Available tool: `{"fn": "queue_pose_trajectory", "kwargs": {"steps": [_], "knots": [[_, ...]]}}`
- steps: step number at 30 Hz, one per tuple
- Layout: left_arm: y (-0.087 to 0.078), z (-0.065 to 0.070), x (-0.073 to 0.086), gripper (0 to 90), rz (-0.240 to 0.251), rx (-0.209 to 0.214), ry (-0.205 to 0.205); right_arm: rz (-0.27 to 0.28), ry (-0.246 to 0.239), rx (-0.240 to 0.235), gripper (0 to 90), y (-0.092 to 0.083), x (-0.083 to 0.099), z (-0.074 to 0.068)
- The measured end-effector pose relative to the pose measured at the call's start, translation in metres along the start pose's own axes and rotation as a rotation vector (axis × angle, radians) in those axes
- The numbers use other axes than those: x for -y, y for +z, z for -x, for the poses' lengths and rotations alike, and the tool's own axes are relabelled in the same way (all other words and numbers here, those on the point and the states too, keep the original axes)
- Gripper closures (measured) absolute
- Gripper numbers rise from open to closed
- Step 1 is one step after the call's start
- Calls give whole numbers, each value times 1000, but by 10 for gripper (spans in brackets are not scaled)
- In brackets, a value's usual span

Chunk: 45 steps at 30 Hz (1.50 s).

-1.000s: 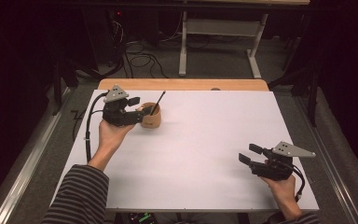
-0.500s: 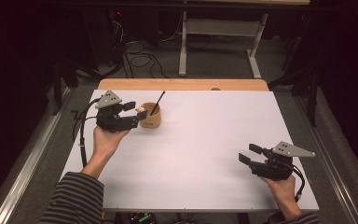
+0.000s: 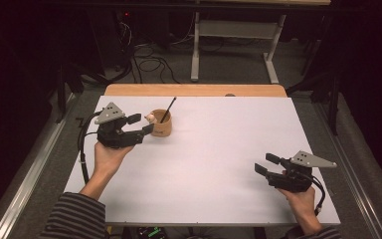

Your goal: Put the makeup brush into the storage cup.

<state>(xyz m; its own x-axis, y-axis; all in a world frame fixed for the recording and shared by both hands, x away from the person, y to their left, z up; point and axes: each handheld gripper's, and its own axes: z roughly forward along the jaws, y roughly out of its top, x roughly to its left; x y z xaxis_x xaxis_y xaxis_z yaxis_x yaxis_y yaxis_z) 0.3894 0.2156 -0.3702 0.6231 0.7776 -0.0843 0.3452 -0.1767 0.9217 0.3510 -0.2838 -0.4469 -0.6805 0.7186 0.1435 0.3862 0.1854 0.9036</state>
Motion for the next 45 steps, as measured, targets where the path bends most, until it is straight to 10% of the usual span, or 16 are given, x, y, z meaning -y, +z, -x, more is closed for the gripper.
{"fn": "queue_pose_trajectory", "kwargs": {"steps": [45], "knots": [[-36, 13, 35, 396, 33, 21, -25, 6, -11, -3, 371, 0, -1, -2]]}}
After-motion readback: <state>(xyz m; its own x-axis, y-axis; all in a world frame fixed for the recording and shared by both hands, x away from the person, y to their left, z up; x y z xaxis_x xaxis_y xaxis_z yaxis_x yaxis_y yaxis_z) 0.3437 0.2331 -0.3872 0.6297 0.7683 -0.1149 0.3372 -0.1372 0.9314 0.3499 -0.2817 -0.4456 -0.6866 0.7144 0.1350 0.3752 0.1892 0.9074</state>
